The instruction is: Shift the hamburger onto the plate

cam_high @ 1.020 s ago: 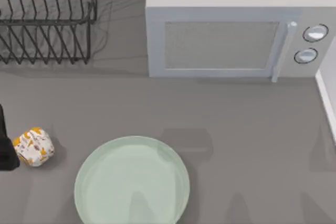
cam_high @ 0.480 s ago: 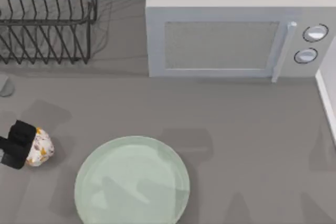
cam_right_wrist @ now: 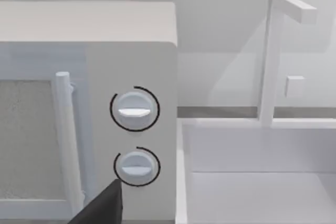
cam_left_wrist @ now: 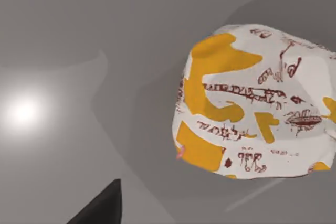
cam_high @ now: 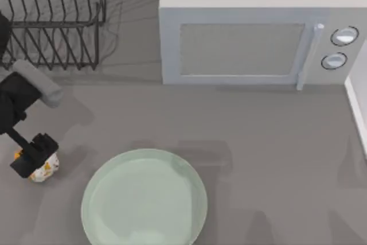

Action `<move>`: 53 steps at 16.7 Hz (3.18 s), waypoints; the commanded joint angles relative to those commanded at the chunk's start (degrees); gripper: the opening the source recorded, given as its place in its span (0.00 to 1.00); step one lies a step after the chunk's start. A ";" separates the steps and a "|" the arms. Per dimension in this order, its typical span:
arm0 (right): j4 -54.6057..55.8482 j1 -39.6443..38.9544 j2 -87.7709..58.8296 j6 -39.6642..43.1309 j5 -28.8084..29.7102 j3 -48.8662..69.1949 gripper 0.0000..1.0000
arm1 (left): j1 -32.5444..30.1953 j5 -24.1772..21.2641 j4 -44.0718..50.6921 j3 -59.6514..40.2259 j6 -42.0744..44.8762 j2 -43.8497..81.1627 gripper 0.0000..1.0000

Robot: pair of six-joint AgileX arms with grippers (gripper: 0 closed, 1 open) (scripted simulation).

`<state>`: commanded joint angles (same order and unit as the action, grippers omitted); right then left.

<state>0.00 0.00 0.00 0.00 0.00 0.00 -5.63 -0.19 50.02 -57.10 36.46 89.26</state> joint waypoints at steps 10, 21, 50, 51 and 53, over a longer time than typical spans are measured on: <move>0.00 0.00 0.00 0.00 0.00 0.00 1.00 | -0.25 0.16 4.88 -6.80 3.99 9.33 1.00; 0.00 0.00 0.00 0.00 0.00 0.00 1.00 | -0.44 0.12 -13.34 2.21 4.30 18.67 1.00; 0.00 0.00 0.00 0.00 0.00 0.00 1.00 | -0.36 -1.04 -7.39 -0.85 4.05 14.34 0.00; 0.00 0.00 0.00 0.00 0.00 0.00 1.00 | -0.34 -1.04 -5.44 -2.20 4.02 13.66 0.00; 0.00 0.00 0.00 0.00 0.00 0.00 1.00 | -0.30 -1.03 0.05 -5.36 3.90 11.80 0.00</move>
<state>0.00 0.00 0.00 0.00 0.00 0.00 -5.93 -1.22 50.07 -62.47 40.36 101.06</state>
